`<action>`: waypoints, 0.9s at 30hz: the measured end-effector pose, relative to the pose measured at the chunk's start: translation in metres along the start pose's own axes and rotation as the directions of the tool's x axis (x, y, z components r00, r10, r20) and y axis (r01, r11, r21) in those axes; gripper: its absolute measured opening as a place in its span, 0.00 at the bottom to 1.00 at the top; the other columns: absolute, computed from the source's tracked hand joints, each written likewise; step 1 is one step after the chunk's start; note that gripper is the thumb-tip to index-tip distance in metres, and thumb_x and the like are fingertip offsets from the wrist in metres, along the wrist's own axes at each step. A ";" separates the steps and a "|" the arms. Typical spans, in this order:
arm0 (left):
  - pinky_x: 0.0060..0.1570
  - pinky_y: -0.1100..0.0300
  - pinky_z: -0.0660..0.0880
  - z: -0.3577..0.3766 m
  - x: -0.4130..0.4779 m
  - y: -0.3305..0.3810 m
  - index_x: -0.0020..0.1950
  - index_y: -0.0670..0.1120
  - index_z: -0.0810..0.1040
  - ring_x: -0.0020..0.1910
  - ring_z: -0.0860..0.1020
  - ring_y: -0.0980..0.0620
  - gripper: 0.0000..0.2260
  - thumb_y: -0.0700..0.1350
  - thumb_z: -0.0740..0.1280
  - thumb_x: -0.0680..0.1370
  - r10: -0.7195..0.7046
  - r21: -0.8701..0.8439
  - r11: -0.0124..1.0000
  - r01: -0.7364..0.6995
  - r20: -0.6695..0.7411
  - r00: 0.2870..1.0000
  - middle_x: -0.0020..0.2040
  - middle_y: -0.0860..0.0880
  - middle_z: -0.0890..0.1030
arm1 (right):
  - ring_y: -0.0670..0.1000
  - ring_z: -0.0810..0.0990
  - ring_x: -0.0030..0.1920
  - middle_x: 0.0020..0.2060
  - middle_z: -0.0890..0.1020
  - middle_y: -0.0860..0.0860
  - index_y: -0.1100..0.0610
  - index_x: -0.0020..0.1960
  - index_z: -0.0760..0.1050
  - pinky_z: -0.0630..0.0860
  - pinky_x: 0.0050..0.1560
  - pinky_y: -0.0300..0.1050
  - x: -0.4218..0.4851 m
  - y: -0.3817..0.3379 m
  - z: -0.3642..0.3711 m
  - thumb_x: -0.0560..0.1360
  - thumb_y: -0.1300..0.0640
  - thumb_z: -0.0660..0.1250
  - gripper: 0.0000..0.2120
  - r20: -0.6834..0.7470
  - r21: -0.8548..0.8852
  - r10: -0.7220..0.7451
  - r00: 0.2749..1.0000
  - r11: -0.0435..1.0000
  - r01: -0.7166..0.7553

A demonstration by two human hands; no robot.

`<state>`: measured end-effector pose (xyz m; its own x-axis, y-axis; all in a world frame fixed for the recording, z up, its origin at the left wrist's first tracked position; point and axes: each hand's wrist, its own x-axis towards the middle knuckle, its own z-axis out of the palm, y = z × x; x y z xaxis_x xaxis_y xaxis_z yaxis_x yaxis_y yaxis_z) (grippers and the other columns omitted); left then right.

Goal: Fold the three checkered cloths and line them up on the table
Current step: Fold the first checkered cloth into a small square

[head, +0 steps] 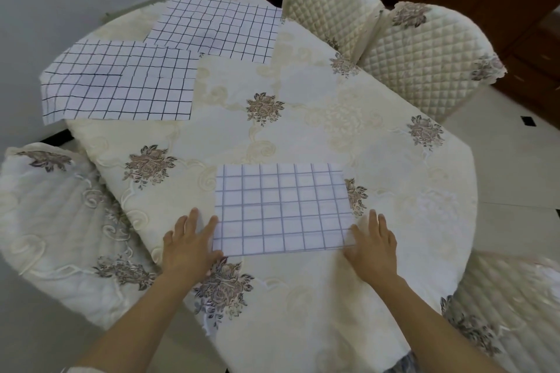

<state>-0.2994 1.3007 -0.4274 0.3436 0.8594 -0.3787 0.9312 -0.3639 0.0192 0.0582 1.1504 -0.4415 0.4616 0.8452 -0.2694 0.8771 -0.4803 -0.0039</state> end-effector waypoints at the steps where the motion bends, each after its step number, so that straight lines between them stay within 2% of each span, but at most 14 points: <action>1: 0.71 0.44 0.58 -0.002 0.000 0.002 0.79 0.57 0.52 0.78 0.48 0.41 0.34 0.64 0.61 0.77 0.008 0.009 1.000 -0.008 -0.005 1.000 0.80 0.44 0.45 | 0.62 0.46 0.77 0.77 0.51 0.61 0.50 0.67 0.71 0.54 0.73 0.59 0.000 -0.007 -0.003 0.73 0.43 0.68 0.25 -0.006 0.025 0.003 1.000 1.000 -0.003; 6: 0.72 0.44 0.58 -0.003 -0.003 0.018 0.77 0.55 0.59 0.78 0.49 0.41 0.32 0.61 0.65 0.76 0.085 0.010 0.996 -0.085 -0.017 0.996 0.80 0.44 0.47 | 0.58 0.43 0.78 0.78 0.47 0.58 0.47 0.72 0.66 0.50 0.74 0.55 0.002 -0.050 -0.012 0.76 0.43 0.64 0.26 -0.002 0.224 -0.037 0.999 0.974 0.036; 9: 0.71 0.42 0.60 0.000 -0.006 0.022 0.76 0.54 0.63 0.77 0.53 0.40 0.33 0.62 0.67 0.74 0.132 0.011 0.991 -0.132 -0.034 0.991 0.80 0.43 0.50 | 0.57 0.42 0.78 0.78 0.46 0.57 0.45 0.71 0.67 0.51 0.73 0.55 -0.001 -0.062 -0.005 0.76 0.42 0.63 0.24 0.035 0.222 -0.071 0.997 0.973 0.062; 13: 0.71 0.43 0.58 0.000 -0.003 0.020 0.76 0.55 0.62 0.78 0.51 0.41 0.34 0.64 0.66 0.74 0.161 0.024 0.987 -0.161 -0.023 0.987 0.80 0.44 0.50 | 0.57 0.46 0.77 0.78 0.50 0.57 0.44 0.70 0.68 0.55 0.72 0.56 -0.015 -0.048 0.001 0.77 0.42 0.61 0.22 0.012 0.234 -0.013 1.000 0.972 0.010; 15: 0.69 0.42 0.61 0.001 0.000 0.015 0.75 0.54 0.65 0.77 0.54 0.40 0.35 0.65 0.68 0.72 0.169 0.025 0.985 -0.169 -0.025 0.985 0.80 0.43 0.53 | 0.56 0.49 0.77 0.77 0.54 0.57 0.45 0.67 0.71 0.58 0.71 0.55 -0.023 -0.036 0.001 0.78 0.45 0.59 0.18 -0.003 0.258 0.042 0.999 0.965 -0.040; 19: 0.59 0.39 0.71 0.002 0.007 0.011 0.66 0.49 0.76 0.71 0.66 0.37 0.35 0.64 0.75 0.64 0.226 0.055 0.973 -0.224 -0.039 0.973 0.75 0.40 0.66 | 0.58 0.53 0.76 0.76 0.59 0.58 0.46 0.61 0.74 0.62 0.67 0.54 -0.033 -0.012 -0.003 0.80 0.47 0.57 0.13 -0.016 0.228 0.092 0.996 0.970 -0.085; 22: 0.49 0.41 0.77 0.001 0.009 0.015 0.56 0.42 0.80 0.63 0.73 0.36 0.33 0.62 0.79 0.59 0.323 0.142 0.938 -0.316 -0.029 0.946 0.68 0.38 0.74 | 0.57 0.52 0.77 0.76 0.58 0.57 0.47 0.62 0.75 0.60 0.69 0.53 -0.037 -0.006 -0.002 0.79 0.48 0.58 0.14 -0.007 0.237 0.141 0.990 0.962 -0.136; 24: 0.54 0.43 0.76 -0.003 0.009 0.020 0.56 0.40 0.80 0.67 0.71 0.38 0.32 0.60 0.77 0.60 0.353 0.191 0.918 -0.349 0.012 0.936 0.71 0.40 0.71 | 0.56 0.51 0.77 0.77 0.56 0.57 0.47 0.64 0.74 0.58 0.70 0.53 -0.039 -0.006 -0.001 0.79 0.47 0.59 0.16 0.012 0.242 0.163 0.987 0.957 -0.161; 27: 0.69 0.46 0.63 -0.013 0.008 0.028 0.67 0.41 0.73 0.77 0.56 0.42 0.31 0.57 0.67 0.70 0.415 0.257 0.878 -0.404 0.010 0.910 0.79 0.44 0.54 | 0.56 0.49 0.77 0.78 0.53 0.57 0.49 0.64 0.74 0.56 0.72 0.53 -0.039 -0.010 -0.003 0.78 0.46 0.59 0.17 0.031 0.220 0.179 0.983 0.958 -0.181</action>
<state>-0.2686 1.3023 -0.4182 0.6981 0.6270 -0.3458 0.6477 -0.7588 -0.0683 0.0315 1.1232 -0.4283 0.6069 0.7379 -0.2952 0.7277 -0.6653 -0.1667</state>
